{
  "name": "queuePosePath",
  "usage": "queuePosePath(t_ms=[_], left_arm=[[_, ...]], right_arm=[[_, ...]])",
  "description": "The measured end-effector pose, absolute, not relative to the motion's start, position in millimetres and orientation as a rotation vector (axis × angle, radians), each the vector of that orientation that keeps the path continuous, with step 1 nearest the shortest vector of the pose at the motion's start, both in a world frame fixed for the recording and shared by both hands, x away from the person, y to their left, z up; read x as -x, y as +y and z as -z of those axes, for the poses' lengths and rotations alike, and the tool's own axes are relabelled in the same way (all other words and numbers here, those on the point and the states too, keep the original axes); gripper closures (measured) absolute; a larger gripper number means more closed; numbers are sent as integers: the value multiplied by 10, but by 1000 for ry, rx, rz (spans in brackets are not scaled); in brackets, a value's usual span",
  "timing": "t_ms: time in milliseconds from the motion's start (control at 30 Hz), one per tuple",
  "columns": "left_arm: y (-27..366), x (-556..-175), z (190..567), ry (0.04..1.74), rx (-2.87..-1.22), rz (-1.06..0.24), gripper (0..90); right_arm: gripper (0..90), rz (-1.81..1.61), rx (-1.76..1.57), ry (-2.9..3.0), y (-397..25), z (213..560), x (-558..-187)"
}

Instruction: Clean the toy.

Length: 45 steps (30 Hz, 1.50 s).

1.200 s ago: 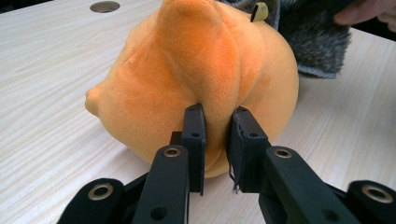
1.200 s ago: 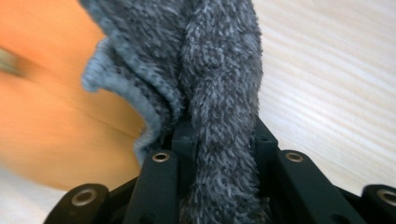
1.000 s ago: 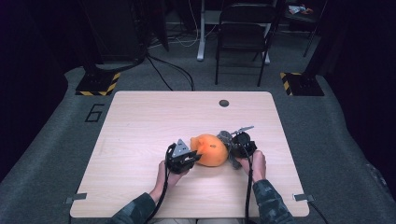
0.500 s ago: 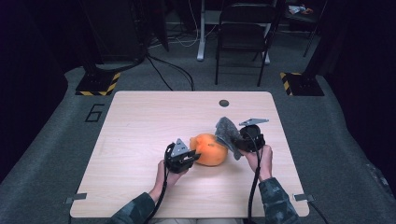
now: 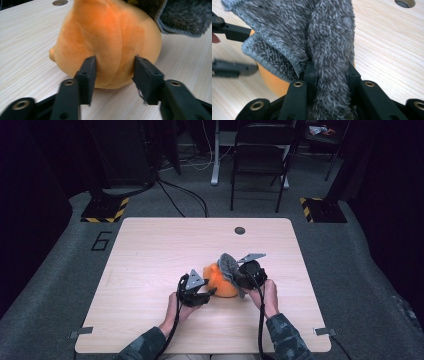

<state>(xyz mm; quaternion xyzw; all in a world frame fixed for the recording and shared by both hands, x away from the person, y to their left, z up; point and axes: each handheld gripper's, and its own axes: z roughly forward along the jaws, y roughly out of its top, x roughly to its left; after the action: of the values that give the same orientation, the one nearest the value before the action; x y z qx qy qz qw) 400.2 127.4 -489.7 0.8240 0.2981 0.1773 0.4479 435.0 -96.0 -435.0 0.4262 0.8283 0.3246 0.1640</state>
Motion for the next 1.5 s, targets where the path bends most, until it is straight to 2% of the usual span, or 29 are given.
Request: queuePosePath(t_ms=[67, 167, 233, 367, 533, 867, 1100, 1500], left_arm=[[1238, -3980, 4906, 722, -2057, -481, 455], [1205, -3986, 4939, 728, -2060, -518, 457], [1195, -3986, 4971, 728, -2055, -542, 527], [1224, -3985, 4984, 730, -2035, -549, 727], [1254, -3992, 4904, 736, -2021, -520, 814], [1270, -3974, 4727, 782, -1989, -414, 826], [1255, -3986, 4793, 767, -2012, -411, 821], [1309, -4037, 4817, 771, -2006, -386, 817]], right_arm=[[705, -925, -1214, 2358, -973, 4354, -4363], [705, -955, -1212, 2367, -990, 4368, -4372], [705, -966, -1224, 2371, -994, 4377, -4370], [705, -971, -1217, 2365, -988, 4379, -4368], [705, -986, -1234, 2335, -1007, 4319, -4360], [709, -1135, -1142, 2288, -951, 3973, -4172], [707, -1000, -1096, 2339, -723, 4162, -4166], [704, -901, -1207, 2350, -1013, 4288, -4343]])
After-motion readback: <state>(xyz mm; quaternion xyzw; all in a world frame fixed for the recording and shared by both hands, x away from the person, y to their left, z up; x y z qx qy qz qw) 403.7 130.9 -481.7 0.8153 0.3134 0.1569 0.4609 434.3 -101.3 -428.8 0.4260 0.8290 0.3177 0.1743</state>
